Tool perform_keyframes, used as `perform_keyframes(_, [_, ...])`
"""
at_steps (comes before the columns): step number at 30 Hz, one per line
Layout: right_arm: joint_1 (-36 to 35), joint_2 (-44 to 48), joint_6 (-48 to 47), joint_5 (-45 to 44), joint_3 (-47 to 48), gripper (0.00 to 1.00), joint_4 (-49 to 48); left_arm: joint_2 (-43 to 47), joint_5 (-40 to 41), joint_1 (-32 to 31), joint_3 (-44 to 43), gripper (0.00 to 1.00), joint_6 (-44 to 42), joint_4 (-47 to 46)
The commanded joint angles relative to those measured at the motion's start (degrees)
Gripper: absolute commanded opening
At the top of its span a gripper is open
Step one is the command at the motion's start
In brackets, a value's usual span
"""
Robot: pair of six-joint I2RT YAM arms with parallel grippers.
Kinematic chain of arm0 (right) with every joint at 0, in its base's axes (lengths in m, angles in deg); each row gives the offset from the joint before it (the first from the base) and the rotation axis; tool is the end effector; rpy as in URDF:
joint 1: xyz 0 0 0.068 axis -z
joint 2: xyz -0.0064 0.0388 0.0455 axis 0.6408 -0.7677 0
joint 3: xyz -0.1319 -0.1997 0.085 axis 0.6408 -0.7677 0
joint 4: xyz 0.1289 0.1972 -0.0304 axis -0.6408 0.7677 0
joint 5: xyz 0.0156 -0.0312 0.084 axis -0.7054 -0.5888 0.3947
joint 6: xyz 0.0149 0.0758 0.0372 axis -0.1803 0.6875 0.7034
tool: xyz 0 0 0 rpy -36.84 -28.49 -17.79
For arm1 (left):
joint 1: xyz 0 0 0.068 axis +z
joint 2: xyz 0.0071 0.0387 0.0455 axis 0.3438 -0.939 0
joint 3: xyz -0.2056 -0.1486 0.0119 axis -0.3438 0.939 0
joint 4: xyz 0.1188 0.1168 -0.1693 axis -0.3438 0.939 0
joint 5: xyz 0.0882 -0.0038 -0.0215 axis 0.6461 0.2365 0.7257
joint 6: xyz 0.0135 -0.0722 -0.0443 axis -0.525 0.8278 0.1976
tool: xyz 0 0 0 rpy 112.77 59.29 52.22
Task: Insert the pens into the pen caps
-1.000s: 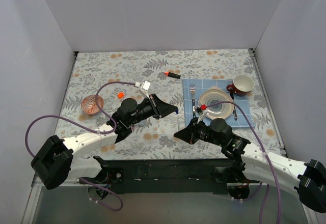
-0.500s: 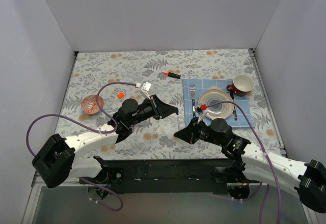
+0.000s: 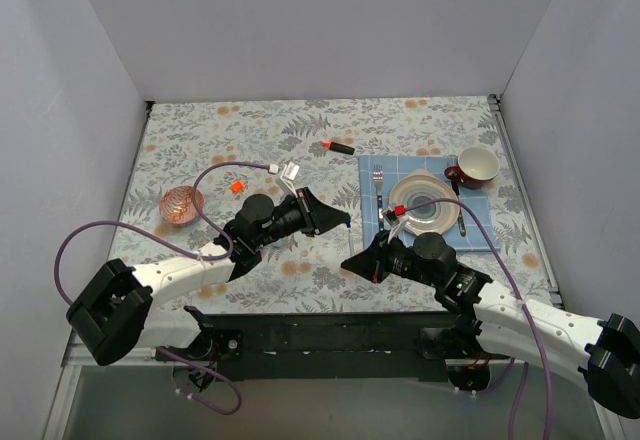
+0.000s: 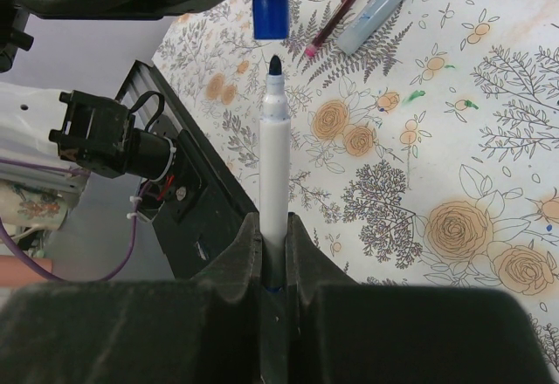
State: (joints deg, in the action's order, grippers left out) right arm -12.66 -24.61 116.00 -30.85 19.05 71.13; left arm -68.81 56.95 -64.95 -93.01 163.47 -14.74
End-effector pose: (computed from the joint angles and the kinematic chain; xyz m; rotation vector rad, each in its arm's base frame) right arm 0.1211 0.1777 0.2086 -0.3383 1.9067 1.2811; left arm 0.1953 -0.2243 0.2416 -0.5914 2.0261 -1.9102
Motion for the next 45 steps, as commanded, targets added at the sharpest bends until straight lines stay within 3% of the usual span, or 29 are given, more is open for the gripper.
perform_keyframes(1, [0.13, 0.83, -0.39, 0.48, 2.23, 0.01, -3.62, -0.3, 0.1, 0.02, 0.08, 0.0, -1.28, -0.17])
perform_keyframes(19, [0.04, 1.09, -1.18, -1.9, 2.84, 0.01, -1.87, -0.83, -4.47, 0.02, 2.45, 0.0, 0.92, -4.04])
perform_keyframes(35, [0.13, 0.21, 0.66, 0.65, 0.56, 0.01, -3.89, 2.33, 5.81, 0.02, -0.27, 0.0, 3.29, 1.76])
perform_keyframes(45, [0.04, -1.19, 0.4, 0.92, 1.17, 0.01, -4.24, 3.13, 3.71, 0.02, -0.1, 0.0, 3.91, 0.53])
